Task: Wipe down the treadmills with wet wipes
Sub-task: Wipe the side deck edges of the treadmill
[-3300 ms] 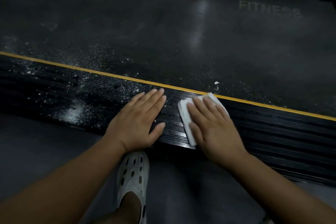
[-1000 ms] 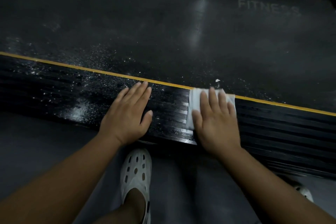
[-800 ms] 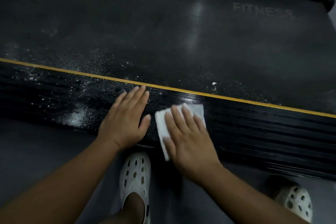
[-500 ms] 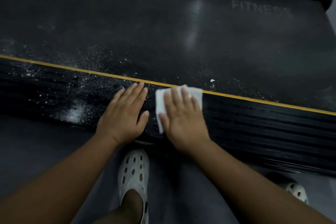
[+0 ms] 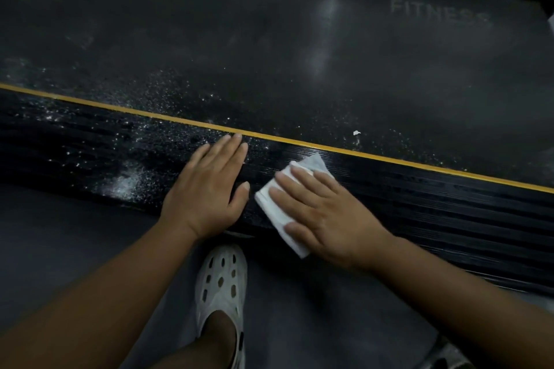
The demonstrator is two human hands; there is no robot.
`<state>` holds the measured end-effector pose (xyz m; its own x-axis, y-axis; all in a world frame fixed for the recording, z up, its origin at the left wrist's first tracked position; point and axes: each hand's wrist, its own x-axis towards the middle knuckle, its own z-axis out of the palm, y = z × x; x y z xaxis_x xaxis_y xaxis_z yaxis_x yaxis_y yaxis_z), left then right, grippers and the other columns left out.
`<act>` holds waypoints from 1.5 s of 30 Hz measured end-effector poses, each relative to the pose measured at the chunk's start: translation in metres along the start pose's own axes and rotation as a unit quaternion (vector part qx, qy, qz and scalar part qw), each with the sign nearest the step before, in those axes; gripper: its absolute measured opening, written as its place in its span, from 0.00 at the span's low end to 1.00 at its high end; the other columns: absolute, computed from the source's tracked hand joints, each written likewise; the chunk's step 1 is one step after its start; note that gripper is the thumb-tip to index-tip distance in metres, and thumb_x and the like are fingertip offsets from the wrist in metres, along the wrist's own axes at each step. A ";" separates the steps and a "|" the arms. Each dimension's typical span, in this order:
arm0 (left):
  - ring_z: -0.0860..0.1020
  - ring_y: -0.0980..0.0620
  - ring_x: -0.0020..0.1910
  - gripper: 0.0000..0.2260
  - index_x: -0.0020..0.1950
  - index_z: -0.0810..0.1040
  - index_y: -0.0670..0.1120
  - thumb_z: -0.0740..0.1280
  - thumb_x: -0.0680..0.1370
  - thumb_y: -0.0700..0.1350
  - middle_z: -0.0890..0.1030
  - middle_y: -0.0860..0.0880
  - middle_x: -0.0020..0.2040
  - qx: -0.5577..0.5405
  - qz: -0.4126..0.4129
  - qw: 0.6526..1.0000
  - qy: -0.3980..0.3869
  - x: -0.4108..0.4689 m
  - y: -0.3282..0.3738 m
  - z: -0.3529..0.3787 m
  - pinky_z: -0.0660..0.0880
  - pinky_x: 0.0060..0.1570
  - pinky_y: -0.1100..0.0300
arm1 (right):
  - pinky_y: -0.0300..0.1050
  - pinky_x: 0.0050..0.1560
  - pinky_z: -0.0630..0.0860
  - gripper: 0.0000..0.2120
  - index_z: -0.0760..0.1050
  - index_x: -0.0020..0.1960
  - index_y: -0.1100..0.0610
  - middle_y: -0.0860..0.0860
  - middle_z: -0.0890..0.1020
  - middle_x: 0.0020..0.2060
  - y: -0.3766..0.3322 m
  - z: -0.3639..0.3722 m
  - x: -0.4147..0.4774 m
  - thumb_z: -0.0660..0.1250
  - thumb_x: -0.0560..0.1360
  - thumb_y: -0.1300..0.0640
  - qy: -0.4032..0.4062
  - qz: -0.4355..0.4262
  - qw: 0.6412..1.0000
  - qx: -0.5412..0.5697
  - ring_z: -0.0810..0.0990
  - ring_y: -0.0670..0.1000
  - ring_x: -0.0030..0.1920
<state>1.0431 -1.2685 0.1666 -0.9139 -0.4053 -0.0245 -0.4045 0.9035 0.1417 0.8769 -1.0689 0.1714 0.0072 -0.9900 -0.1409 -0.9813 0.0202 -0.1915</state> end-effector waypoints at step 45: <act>0.53 0.51 0.81 0.33 0.82 0.59 0.44 0.49 0.79 0.58 0.55 0.47 0.83 0.003 -0.002 1.000 -0.004 0.001 0.001 -0.002 0.47 0.79 0.52 | 0.52 0.76 0.55 0.25 0.66 0.78 0.51 0.50 0.65 0.78 -0.033 0.004 -0.005 0.50 0.84 0.45 0.076 0.042 0.991 0.098 0.59 0.53 0.79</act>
<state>1.0418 -1.2683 0.1687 -0.9127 -0.4074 -0.0324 -0.4079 0.9029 0.1357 0.9104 -1.0645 0.1746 -0.1159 -0.9931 -0.0200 -0.9206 0.1149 -0.3732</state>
